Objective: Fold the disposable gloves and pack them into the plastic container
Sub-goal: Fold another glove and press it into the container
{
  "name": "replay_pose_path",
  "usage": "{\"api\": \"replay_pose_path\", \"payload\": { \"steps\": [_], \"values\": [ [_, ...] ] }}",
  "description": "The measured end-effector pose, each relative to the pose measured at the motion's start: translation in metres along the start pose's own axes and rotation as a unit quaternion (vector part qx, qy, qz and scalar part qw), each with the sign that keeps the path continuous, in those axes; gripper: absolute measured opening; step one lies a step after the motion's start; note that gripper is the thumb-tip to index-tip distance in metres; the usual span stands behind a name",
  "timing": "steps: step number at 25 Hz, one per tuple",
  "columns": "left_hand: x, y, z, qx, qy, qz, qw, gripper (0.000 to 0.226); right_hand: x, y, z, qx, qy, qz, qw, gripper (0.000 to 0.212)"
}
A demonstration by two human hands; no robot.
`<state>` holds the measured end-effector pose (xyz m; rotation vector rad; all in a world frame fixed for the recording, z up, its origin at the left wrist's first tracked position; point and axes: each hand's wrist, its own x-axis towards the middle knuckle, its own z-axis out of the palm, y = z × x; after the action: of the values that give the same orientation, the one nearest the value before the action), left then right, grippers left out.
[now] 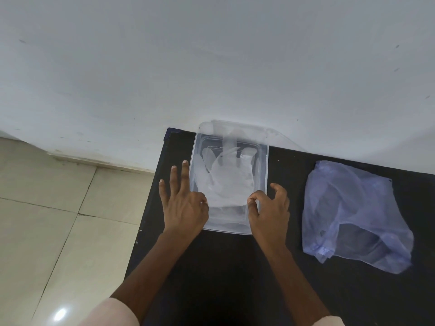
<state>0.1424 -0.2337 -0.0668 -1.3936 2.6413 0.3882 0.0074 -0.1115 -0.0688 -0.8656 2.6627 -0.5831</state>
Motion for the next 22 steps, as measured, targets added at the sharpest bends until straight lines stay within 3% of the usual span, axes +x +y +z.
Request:
{"api": "replay_pose_path", "payload": {
  "steps": [4,11,13,15,17,19,22],
  "values": [
    [-0.002,-0.003,-0.007,-0.008,-0.020,0.017,1.000,0.034,-0.002,0.004,-0.005,-0.025,-0.032,-0.010,0.999,0.010],
    [-0.006,-0.013,-0.013,-0.006,-0.051,0.035,0.998,0.059,0.004,-0.003,-0.034,-0.185,-0.202,-0.027,0.961,0.038],
    [-0.007,-0.016,-0.008,-0.063,-0.004,0.049,0.997,0.048,0.003,-0.012,-0.047,-0.201,-0.220,-0.031,0.954,0.044],
    [-0.006,-0.017,-0.006,-0.123,0.077,0.062,0.987,0.035,0.003,-0.026,-0.054,-0.158,-0.146,-0.054,0.975,0.044],
    [-0.004,-0.013,-0.009,-0.157,0.143,0.067,0.975,0.030,0.009,-0.044,-0.050,-0.022,-0.076,-0.071,0.994,0.034],
    [-0.001,-0.008,-0.012,-0.173,0.180,0.068,0.966,0.029,0.028,-0.062,-0.032,0.053,-0.141,-0.039,0.988,0.029],
    [0.003,-0.011,-0.012,-0.207,0.205,0.055,0.955,0.029,0.062,-0.078,0.006,0.015,-0.215,0.003,0.977,0.033]
  ]
}}
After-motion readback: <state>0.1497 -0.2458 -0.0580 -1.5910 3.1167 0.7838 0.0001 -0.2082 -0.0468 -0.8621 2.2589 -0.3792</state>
